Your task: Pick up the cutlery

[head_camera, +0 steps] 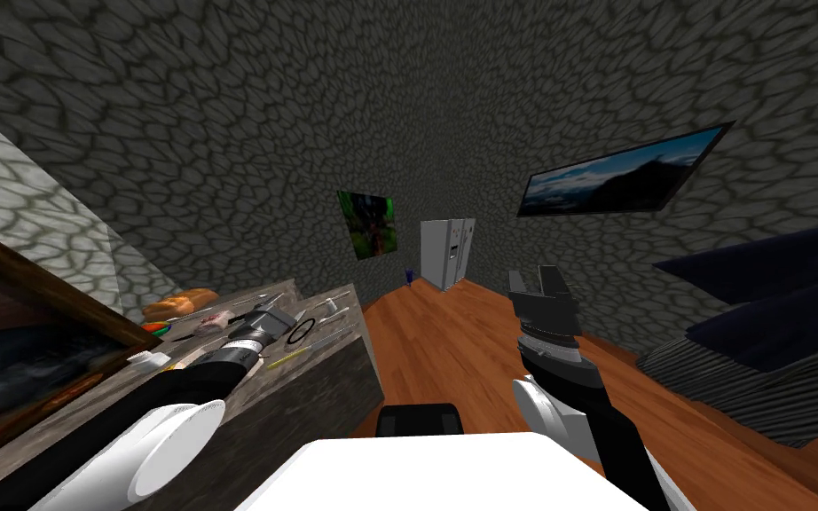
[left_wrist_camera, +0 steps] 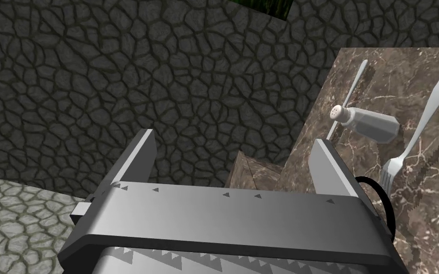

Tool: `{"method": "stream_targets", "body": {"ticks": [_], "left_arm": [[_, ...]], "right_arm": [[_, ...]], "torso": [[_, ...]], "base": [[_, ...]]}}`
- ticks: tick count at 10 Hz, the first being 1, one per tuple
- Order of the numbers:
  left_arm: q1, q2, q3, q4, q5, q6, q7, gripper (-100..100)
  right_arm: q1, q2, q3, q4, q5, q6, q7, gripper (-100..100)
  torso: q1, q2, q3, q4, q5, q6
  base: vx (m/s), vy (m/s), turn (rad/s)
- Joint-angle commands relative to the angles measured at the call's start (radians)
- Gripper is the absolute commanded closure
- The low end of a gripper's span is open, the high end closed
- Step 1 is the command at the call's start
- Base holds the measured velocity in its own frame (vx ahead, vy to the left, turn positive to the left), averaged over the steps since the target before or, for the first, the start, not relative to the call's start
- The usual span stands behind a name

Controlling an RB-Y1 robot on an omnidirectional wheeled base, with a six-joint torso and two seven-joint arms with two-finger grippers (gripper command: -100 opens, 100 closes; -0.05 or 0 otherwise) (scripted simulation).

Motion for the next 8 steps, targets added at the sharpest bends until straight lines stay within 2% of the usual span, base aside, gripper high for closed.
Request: {"method": "stream_targets", "body": {"ticks": [1, 3, 4, 6, 7, 8], "left_arm": [[0.013, 0.008, 0.025, 0.009, 0.033, 0.050, 0.015, -100], [0.013, 0.008, 0.025, 0.009, 0.033, 0.103, 0.015, -100], [0.029, 0.013, 0.047, 0.015, 0.063, 0.133, 0.029, -100], [0.029, 0.013, 0.047, 0.015, 0.063, 0.185, 0.029, -100], [0.046, 0.018, 0.067, 0.023, 0.091, 0.220, 0.041, -100], [0.046, 0.018, 0.067, 0.023, 0.091, 0.248, 0.041, -100]], "right_arm": [[0.000, 0.000, 0.000, 0.000, 0.000, 0.000, 0.000, 0], [0.000, 0.000, 0.000, 0.000, 0.000, 0.000, 0.000, 0], [0.000, 0.000, 0.000, 0.000, 0.000, 0.000, 0.000, 0], [0.000, 0.000, 0.000, 0.000, 0.000, 0.000, 0.000, 0], [0.000, 0.000, 0.000, 0.000, 0.000, 0.000, 0.000, 0], [0.000, 0.000, 0.000, 0.000, 0.000, 0.000, 0.000, 0]], "torso": [[0.000, 0.000, 0.000, 0.000, 0.000, 0.000], [0.000, -0.001, 0.000, 0.000, 0.000, 0.000], [0.000, 0.000, 0.000, 0.000, 0.000, 0.000], [0.001, -0.001, -0.001, 0.000, 0.000, 0.000], [0.000, 0.000, 0.000, 0.000, 0.000, 0.000], [0.000, -0.001, 0.000, 0.000, 0.000, 0.001]], "base": [[0.040, -0.006, -0.174], [0.036, -0.001, -0.040], [0.054, -0.005, -0.160], [0.039, 0.002, -0.046], [0.046, -0.008, -0.199], [0.046, 0.003, -0.087]]}}
